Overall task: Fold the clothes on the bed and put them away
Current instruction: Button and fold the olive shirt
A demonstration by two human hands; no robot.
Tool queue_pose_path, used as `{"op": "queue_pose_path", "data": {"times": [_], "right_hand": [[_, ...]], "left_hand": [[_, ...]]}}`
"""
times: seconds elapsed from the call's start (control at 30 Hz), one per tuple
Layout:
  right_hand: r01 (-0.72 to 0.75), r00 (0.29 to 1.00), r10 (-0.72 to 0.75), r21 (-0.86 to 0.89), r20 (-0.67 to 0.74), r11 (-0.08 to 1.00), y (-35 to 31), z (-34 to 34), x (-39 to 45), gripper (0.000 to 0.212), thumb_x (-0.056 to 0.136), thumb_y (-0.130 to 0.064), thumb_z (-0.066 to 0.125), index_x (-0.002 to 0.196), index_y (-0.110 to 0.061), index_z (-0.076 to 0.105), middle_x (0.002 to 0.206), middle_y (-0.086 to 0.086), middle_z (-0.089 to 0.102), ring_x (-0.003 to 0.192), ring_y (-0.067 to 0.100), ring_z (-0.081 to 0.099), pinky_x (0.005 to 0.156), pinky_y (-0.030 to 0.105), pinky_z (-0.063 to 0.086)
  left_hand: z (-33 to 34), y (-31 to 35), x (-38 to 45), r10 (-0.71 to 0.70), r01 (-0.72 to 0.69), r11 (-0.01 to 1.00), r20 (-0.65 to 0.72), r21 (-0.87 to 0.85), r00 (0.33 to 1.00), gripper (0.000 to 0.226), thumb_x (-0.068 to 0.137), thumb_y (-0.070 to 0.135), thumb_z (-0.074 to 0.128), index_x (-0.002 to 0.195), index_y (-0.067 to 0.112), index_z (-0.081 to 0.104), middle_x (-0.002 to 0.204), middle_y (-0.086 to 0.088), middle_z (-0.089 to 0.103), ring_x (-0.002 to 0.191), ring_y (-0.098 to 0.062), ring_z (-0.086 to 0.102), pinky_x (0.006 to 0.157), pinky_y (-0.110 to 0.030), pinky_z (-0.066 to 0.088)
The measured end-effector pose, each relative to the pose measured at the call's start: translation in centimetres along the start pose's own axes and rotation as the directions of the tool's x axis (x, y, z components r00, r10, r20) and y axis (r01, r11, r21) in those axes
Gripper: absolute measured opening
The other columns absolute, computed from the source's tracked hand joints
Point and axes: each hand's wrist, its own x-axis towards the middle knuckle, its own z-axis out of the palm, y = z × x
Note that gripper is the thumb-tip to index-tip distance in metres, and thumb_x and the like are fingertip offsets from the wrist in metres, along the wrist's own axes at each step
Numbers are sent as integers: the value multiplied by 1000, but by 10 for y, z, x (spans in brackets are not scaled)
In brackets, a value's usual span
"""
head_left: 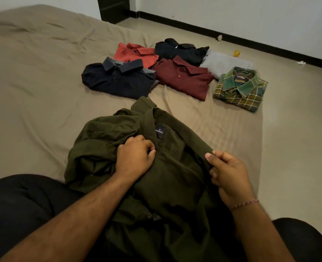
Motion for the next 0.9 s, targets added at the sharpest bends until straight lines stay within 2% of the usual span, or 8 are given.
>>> {"op": "queue_pose_path", "data": {"times": [0.07,0.13,0.23,0.37,0.5,0.63,0.77,0.9], "right_hand": [[-52,994,43,82,104,995,-3,12,-10,5,96,-8,70,98,-9,66,71,4,56,51,13,52,39,20,37],[-114,986,86,197,142,974,-3,27,-21,9,97,-6,68,104,-6,63,76,6,68,65,20,71,47,22,53],[-161,978,93,392,187,906,6,47,-31,17,96,-1,66,111,2,60,93,15,73,97,35,77,75,33,65],[-55,987,-6,368,162,928,21,62,-27,10,96,1,64,105,6,61,93,17,76,102,31,76,89,38,62],[72,988,-97,199,119,977,38,66,-13,6,93,-1,69,98,2,70,94,15,77,92,25,74,88,35,62],[84,992,-100,191,78,978,52,66,2,21,86,-4,76,102,8,69,97,24,75,90,28,73,91,42,61],[97,992,-112,204,64,974,55,67,4,17,84,-1,77,100,3,72,92,16,78,88,26,75,82,30,62],[138,987,-150,165,61,977,57,72,4,15,87,8,73,97,-3,74,84,5,79,80,13,76,74,20,59]], "left_hand": [[-1,5,1,-50,50,998,14,-43,999,14,91,46,63,87,36,71,92,15,57,99,-13,55,88,-42,49],[-5,10,2,-107,105,970,2,-221,994,11,84,40,68,75,34,69,81,15,60,87,-7,57,87,-40,51],[-16,22,-7,-173,119,819,-44,-561,984,13,82,25,77,70,27,73,68,8,65,66,-5,61,76,-29,53],[-11,44,-32,-232,134,617,-16,-776,973,15,87,13,78,73,19,76,57,5,62,51,-2,52,56,-23,48],[21,45,-42,-336,153,592,-69,-791,939,15,86,13,80,74,22,75,62,11,65,57,-2,58,59,-27,52],[33,44,-39,-361,169,628,-92,-760,928,11,83,19,81,75,23,76,64,8,66,61,-8,64,64,-38,59],[35,48,-39,-344,129,645,-136,-753,929,7,79,27,77,72,24,74,63,9,64,60,-8,63,63,-33,57],[39,47,-38,-345,137,578,-89,-805,934,17,73,41,73,71,25,74,62,7,65,56,-4,59,60,-28,54]]}}
